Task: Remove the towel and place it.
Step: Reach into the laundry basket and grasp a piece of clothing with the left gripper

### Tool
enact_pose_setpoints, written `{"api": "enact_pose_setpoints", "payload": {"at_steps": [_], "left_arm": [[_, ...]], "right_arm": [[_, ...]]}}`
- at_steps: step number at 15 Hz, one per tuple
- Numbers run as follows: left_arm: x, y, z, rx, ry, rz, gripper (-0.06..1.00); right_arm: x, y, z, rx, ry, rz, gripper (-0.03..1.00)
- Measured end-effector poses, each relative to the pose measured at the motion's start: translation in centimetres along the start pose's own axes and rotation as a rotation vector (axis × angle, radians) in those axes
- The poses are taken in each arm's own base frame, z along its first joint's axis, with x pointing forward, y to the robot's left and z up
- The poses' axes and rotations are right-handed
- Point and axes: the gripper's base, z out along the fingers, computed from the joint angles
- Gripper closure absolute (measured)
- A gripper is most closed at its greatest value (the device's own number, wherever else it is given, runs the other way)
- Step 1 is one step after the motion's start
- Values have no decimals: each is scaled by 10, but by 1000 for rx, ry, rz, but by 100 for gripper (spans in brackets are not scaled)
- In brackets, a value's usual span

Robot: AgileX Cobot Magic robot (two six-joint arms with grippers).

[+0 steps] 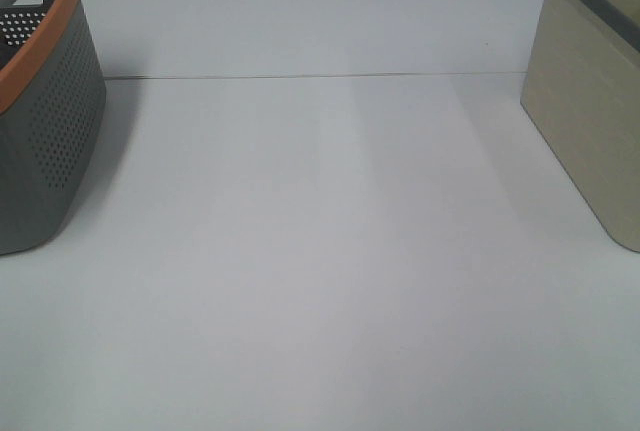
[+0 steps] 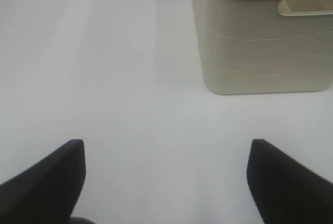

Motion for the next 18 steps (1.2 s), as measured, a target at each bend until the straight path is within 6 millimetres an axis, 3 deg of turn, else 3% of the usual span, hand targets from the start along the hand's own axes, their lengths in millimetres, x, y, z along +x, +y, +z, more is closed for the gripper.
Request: {"api": "enact_pose_setpoints", "payload": {"at_steps": [9, 12, 18], "left_arm": [[0, 0, 0, 0, 0, 1, 31], [0, 0, 0, 0, 0, 4, 1], [0, -1, 0, 7, 0, 2, -4]], "right_arm": [[0, 0, 0, 0, 0, 0, 14], [0, 0, 0, 0, 0, 0, 14], [0, 0, 0, 0, 0, 0, 14]]}}
